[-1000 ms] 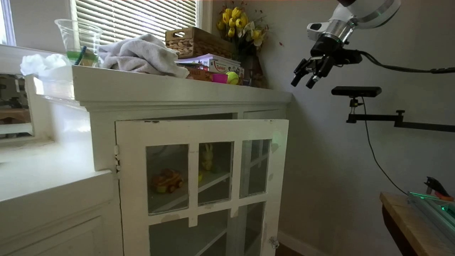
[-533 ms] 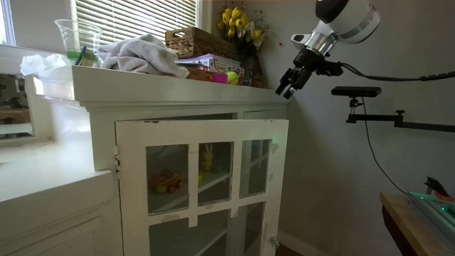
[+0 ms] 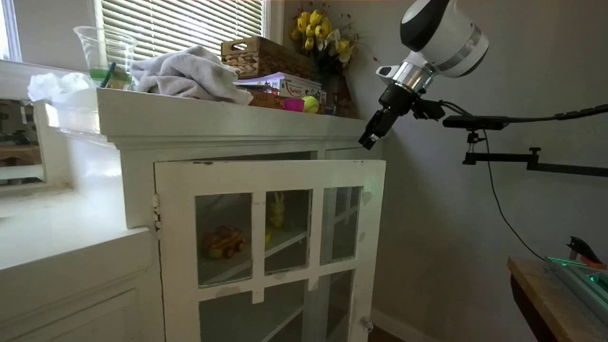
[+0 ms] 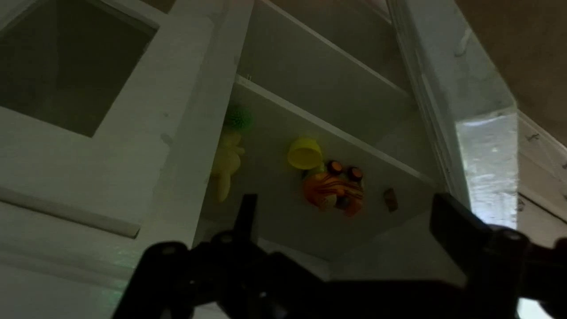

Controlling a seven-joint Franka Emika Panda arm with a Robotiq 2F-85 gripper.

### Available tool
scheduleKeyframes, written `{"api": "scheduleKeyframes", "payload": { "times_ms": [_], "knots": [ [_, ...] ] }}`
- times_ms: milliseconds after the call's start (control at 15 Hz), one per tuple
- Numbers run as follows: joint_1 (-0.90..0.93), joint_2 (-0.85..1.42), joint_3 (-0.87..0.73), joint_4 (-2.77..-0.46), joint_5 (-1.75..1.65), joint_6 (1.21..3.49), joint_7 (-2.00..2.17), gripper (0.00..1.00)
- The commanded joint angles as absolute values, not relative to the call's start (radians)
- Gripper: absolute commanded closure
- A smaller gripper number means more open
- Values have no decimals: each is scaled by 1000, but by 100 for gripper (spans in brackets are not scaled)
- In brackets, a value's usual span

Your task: Open the cabinet's left door

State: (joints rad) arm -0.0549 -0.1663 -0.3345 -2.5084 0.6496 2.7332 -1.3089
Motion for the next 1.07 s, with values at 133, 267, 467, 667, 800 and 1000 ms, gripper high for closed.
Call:
{"api": "scheduleKeyframes", "payload": {
  "times_ms": [133,267,467,667,800,1000],
  "knots": [
    [-17,-102,-332,-2486,769,2786,-1313,0],
    [-8,-88,-333,-2482,804,2804,-1321,0],
    [1,-68,-331,-2481,842,2840,-1319,0],
    [4,-44,-330,-2485,846,2866,-1315,0],
    [3,-32,-331,-2486,843,2867,-1319,0],
    [0,-19,-331,-2487,831,2852,-1316,0]
  ]
}}
